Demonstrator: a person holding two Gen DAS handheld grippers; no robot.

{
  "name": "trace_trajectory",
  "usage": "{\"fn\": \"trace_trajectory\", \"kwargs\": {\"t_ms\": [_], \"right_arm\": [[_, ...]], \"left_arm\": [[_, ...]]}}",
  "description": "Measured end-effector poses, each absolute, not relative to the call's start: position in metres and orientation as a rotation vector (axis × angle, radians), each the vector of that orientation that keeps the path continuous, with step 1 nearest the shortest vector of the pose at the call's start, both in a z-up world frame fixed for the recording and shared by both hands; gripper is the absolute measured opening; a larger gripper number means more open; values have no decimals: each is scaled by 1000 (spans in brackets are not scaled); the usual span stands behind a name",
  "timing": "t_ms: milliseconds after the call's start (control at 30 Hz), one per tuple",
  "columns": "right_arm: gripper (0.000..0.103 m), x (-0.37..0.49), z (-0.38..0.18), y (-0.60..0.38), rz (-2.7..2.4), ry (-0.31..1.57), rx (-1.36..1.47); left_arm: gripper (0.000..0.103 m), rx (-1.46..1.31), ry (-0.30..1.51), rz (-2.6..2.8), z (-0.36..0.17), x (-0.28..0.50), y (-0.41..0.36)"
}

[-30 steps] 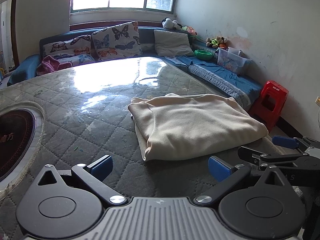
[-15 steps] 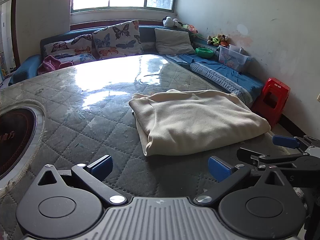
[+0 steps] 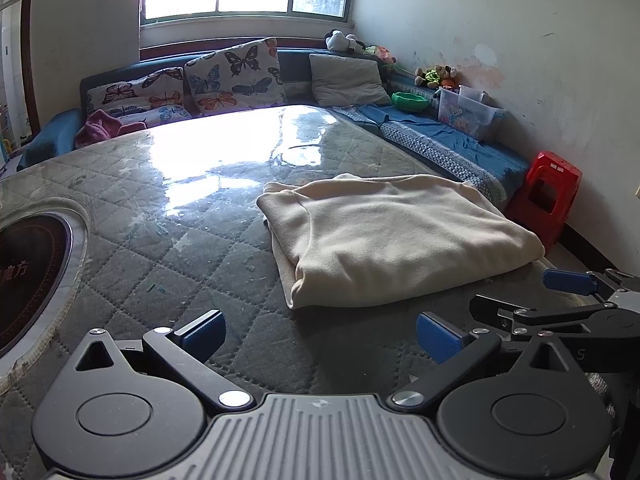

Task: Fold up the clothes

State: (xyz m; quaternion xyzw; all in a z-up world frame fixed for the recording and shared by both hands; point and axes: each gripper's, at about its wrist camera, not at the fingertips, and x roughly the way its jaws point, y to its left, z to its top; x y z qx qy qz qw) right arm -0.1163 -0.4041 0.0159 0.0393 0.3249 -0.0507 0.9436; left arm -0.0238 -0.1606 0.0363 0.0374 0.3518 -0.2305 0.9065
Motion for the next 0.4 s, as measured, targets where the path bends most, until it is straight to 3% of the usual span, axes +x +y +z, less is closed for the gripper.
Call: {"fn": "trace_trajectory", "kwargs": {"t_ms": [400], "right_arm": [[103, -113, 12, -404, -99, 668, 87]], "left_arm": [[103, 74, 724, -461, 34, -21, -158]]}}
